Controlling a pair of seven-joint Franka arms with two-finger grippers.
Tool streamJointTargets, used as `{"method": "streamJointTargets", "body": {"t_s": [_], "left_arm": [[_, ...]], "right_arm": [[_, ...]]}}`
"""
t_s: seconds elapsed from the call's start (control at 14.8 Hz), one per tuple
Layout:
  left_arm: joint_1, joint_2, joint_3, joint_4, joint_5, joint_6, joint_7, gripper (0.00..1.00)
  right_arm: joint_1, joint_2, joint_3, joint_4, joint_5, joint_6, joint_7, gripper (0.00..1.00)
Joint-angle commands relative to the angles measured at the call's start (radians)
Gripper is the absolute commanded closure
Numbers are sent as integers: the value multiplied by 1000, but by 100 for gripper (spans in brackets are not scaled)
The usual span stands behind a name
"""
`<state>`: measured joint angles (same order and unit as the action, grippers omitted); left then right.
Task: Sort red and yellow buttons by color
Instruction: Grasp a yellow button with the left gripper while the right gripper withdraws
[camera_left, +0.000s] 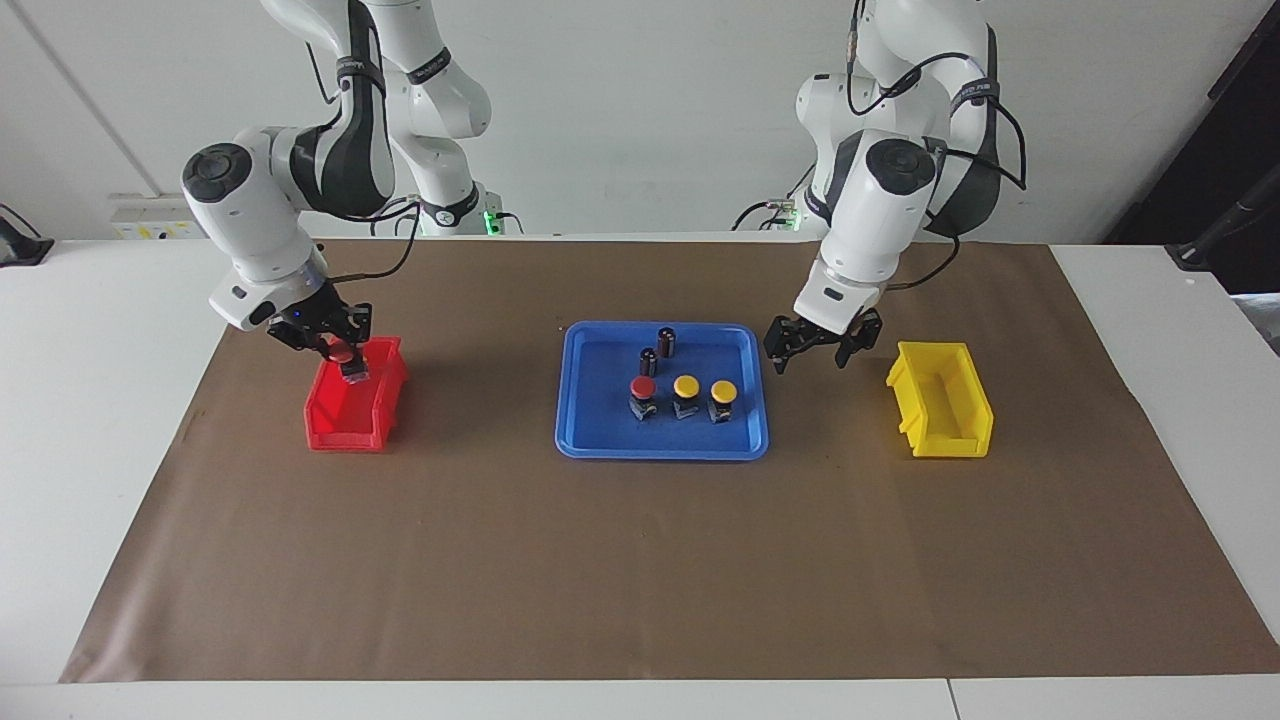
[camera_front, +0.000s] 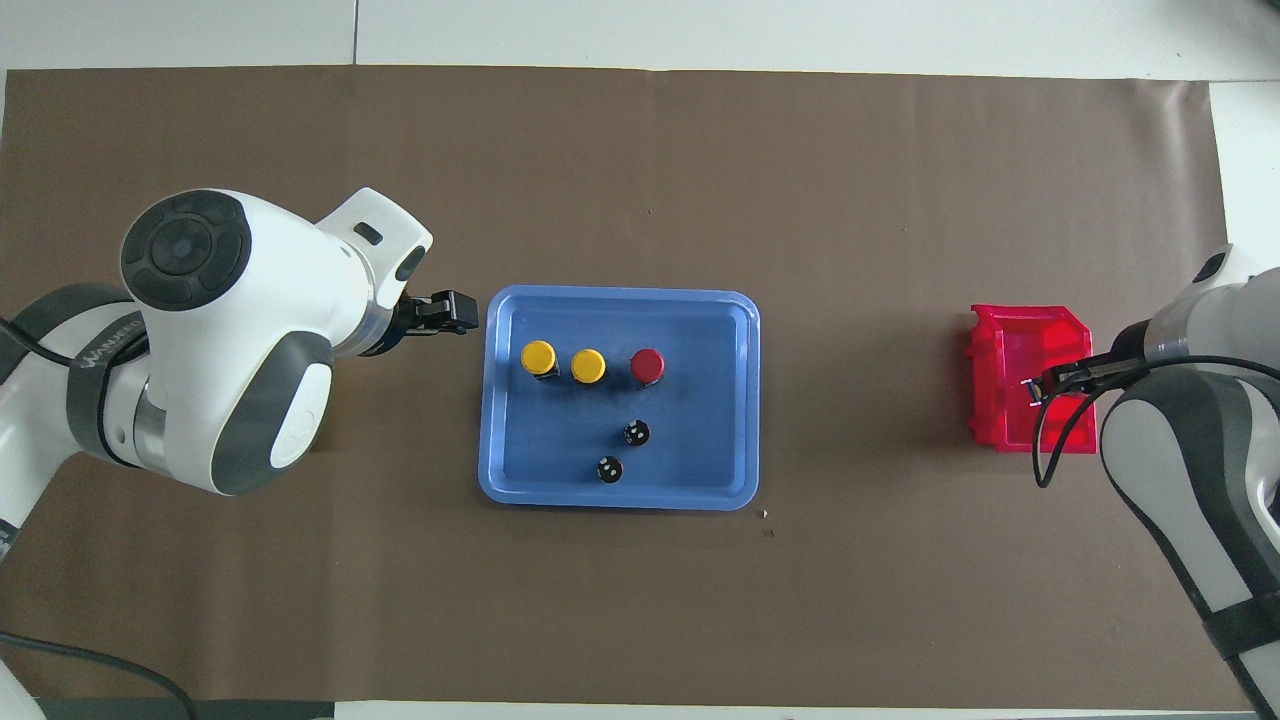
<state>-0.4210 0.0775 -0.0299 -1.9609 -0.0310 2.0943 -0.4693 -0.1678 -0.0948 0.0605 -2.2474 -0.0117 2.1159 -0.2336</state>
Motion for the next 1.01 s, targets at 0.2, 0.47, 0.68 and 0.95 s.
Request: {"method": "streamJointTargets", "body": {"t_s": [0.2,0.47,0.68,0.95], "left_arm": [[-87,65,15,2,-13,88,-110,14],[-133,126,16,8,-13,165,-189,18],[-177,151,18,7,-13,167,-239,18],[-182,154,18,-1,-13,164,-239,23]], "right_arm": [[-10,-49,4,-178,18,191,-9,79],[-10,-57,2,-213,18,226,-16,75],[-12,-57,1,-213,18,226,-58,58],[-32,-54,-1,-189,18,196,-108,40]]}}
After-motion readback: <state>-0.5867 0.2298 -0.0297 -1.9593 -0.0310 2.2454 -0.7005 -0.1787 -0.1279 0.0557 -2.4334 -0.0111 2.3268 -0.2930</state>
